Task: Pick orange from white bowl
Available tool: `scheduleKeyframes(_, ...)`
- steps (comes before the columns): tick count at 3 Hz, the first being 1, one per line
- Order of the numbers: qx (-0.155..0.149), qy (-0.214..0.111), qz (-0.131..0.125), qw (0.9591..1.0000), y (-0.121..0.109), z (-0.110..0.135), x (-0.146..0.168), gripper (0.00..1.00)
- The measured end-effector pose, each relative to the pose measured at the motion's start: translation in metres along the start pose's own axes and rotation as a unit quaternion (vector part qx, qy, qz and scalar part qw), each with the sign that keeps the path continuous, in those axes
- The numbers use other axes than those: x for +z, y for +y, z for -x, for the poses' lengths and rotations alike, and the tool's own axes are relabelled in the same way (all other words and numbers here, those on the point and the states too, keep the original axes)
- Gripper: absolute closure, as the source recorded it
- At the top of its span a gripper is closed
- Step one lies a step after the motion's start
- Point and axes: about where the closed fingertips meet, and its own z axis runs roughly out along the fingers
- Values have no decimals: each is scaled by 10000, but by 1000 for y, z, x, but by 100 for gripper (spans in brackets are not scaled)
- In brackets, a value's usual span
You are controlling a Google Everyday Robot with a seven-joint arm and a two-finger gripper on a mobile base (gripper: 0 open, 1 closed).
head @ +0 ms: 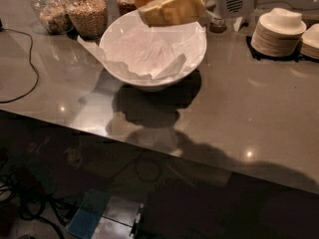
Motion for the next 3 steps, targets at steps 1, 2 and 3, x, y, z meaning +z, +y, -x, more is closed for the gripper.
scheduleKeyframes(1,-804,-262,584,9947,42,16,-5,100)
scheduleKeyframes(2,-1167,73,647,9910,68,6,-4,100)
scheduleKeyframes(3,-640,427,650,9949,90,-36,11,100)
